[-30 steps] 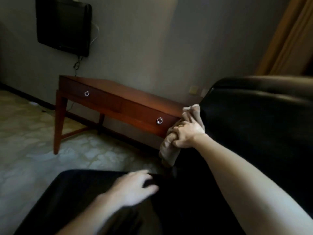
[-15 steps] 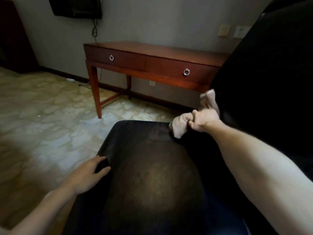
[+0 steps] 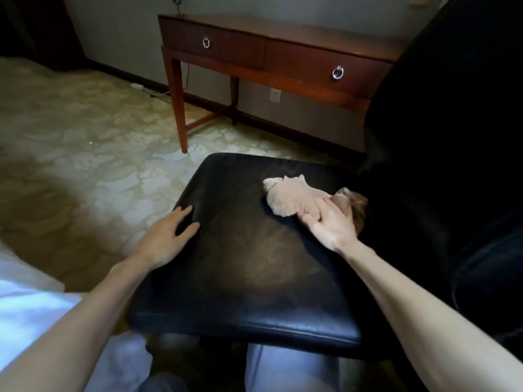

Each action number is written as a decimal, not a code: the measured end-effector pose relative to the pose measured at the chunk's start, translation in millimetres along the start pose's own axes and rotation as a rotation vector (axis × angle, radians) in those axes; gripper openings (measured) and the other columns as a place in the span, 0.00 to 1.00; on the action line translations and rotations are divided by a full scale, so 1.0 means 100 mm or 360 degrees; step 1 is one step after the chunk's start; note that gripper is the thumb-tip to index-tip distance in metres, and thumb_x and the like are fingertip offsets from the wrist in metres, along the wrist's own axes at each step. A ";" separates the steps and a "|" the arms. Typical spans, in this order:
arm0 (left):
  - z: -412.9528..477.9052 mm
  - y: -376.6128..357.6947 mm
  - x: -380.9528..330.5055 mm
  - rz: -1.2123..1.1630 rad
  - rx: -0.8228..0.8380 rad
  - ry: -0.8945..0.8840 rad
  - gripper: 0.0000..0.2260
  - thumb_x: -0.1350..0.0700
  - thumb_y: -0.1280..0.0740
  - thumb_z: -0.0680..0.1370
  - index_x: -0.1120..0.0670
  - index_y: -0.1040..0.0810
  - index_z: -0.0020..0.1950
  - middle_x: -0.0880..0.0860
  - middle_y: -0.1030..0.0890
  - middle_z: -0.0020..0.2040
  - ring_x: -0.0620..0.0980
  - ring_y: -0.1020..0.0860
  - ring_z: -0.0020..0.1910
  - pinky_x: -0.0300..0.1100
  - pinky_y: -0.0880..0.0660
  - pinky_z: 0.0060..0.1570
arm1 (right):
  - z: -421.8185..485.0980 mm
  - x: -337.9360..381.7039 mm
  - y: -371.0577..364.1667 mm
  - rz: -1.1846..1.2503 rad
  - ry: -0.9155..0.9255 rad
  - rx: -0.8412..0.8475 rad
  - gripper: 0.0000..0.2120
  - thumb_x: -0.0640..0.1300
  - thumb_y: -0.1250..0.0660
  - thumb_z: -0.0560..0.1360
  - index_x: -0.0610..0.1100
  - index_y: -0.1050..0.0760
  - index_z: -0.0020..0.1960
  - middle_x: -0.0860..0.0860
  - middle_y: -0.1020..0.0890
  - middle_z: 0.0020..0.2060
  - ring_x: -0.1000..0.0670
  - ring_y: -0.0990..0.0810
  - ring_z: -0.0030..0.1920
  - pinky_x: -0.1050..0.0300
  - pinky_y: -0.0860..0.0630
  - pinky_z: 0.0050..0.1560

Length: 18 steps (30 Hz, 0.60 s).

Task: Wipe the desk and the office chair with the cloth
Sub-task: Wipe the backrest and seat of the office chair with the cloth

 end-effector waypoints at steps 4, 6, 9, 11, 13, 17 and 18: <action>-0.09 -0.03 0.01 -0.0042 -0.0056 0.0028 0.29 0.36 0.40 0.82 0.42 0.39 0.82 0.51 0.40 0.84 0.55 0.40 0.81 0.57 0.40 0.78 | -0.84 0.40 -0.14 -0.0124 0.0263 -0.0335 0.22 0.60 0.36 0.73 0.47 0.19 0.58 0.45 0.17 0.56 0.38 0.29 0.65 0.40 0.37 0.71; -0.15 -0.04 0.01 -0.0055 -0.0086 0.0043 0.29 0.36 0.39 0.81 0.42 0.38 0.82 0.51 0.39 0.83 0.56 0.38 0.80 0.57 0.39 0.78 | -1.18 0.65 -0.23 -0.0029 0.0310 -0.0376 0.22 0.58 0.35 0.70 0.49 0.20 0.59 0.48 0.17 0.57 0.41 0.32 0.66 0.43 0.40 0.73; -0.25 -0.06 0.02 0.0024 -0.0124 0.0035 0.29 0.41 0.34 0.82 0.44 0.37 0.82 0.53 0.37 0.82 0.56 0.38 0.80 0.57 0.40 0.78 | -1.54 1.06 -0.40 0.0073 0.0289 -0.0199 0.26 0.59 0.36 0.71 0.52 0.24 0.66 0.51 0.22 0.66 0.44 0.40 0.73 0.45 0.49 0.79; -0.32 -0.06 0.03 -0.0018 -0.0093 -0.0007 0.29 0.52 0.31 0.82 0.49 0.36 0.82 0.57 0.35 0.81 0.59 0.37 0.80 0.57 0.40 0.78 | -1.78 1.34 -0.50 0.0197 0.0438 -0.0086 0.26 0.60 0.36 0.73 0.54 0.25 0.69 0.54 0.23 0.69 0.46 0.38 0.75 0.51 0.56 0.80; -0.42 -0.05 0.07 -0.0116 -0.0034 -0.0035 0.28 0.63 0.31 0.82 0.54 0.35 0.80 0.61 0.33 0.78 0.60 0.33 0.77 0.56 0.38 0.77 | -1.94 1.52 -0.51 0.0434 0.0573 0.0021 0.22 0.60 0.36 0.76 0.56 0.24 0.68 0.58 0.23 0.69 0.54 0.36 0.73 0.63 0.59 0.76; -0.55 0.06 0.16 -0.0420 -0.0122 0.0029 0.17 0.67 0.32 0.81 0.56 0.22 0.68 0.60 0.18 0.63 0.55 0.21 0.61 0.46 0.27 0.61 | -1.86 1.28 -0.05 0.0792 0.0355 0.0198 0.16 0.58 0.31 0.75 0.51 0.18 0.58 0.52 0.13 0.51 0.49 0.18 0.61 0.51 0.24 0.65; -0.57 0.08 0.17 -0.0470 -0.0213 0.0087 0.12 0.63 0.33 0.82 0.55 0.19 0.65 0.58 0.16 0.59 0.53 0.21 0.56 0.45 0.27 0.54 | -1.81 1.11 0.15 0.0764 0.0317 0.0032 0.15 0.55 0.29 0.74 0.49 0.17 0.56 0.49 0.13 0.48 0.45 0.15 0.56 0.47 0.19 0.56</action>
Point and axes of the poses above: each hand's wrist, its own z-axis towards the middle knuckle, its own y-axis out of the back of the hand, x = y × z, the point moved 2 cm from there along z, towards the middle knuckle
